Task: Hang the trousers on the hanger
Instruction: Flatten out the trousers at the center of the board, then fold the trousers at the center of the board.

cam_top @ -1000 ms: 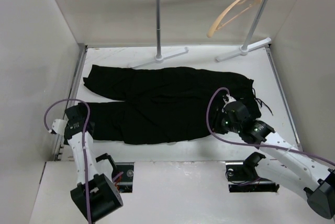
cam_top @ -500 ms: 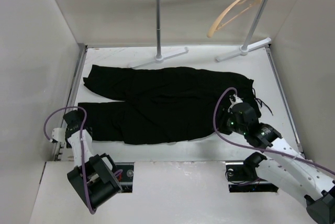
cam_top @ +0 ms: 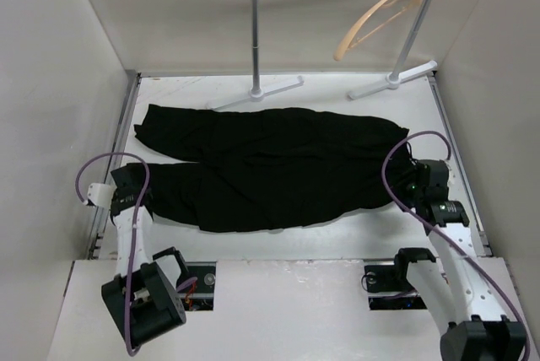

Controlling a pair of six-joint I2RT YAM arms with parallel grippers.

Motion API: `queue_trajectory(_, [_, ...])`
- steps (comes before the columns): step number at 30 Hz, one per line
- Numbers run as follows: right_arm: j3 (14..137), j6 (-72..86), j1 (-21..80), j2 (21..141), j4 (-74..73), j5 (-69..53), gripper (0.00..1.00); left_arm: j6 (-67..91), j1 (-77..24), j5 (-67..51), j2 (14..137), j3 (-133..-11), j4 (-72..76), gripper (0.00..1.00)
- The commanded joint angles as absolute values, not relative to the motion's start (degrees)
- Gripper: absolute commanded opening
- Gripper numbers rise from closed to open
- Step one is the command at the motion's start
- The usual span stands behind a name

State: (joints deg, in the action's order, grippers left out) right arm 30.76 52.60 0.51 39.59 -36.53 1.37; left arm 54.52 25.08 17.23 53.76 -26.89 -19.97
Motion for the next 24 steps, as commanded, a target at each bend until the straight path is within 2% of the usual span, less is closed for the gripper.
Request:
queue_trajectory(1, [28.83,56.94,-3.38,41.13,-37.01,5.54,0.47,54.84,22.73,20.57,52.73,-29.71,-23.38,0.06])
queue_trajectory(10, [26.72,57.92,-8.04,43.32,-36.57,10.55,0.48,54.58,20.35,21.18,57.66,-30.94,-22.15,0.05])
queue_trajectory(15, [24.7,56.17,-8.04,51.04,-26.04,8.09,0.47,54.4,19.73,21.53,58.71,-31.03,-21.71,0.05])
queue_trajectory(17, [25.48,54.94,-7.7,55.52,-22.95,7.56,0.39,54.23,19.65,21.53,58.8,-31.46,-21.97,0.05])
queue_trajectory(20, [26.54,54.93,-7.43,58.27,-22.5,8.35,0.14,53.79,19.65,22.23,58.45,-32.25,-22.76,0.05])
queue_trajectory(22, [26.63,54.76,-8.12,55.56,-24.25,9.22,0.08,53.18,19.65,23.02,57.84,-33.3,-23.81,0.04])
queue_trajectory(24, [27.07,54.23,-9.01,51.96,-27.49,10.19,0.07,51.86,19.99,23.99,56.96,-34.97,-25.48,0.04])
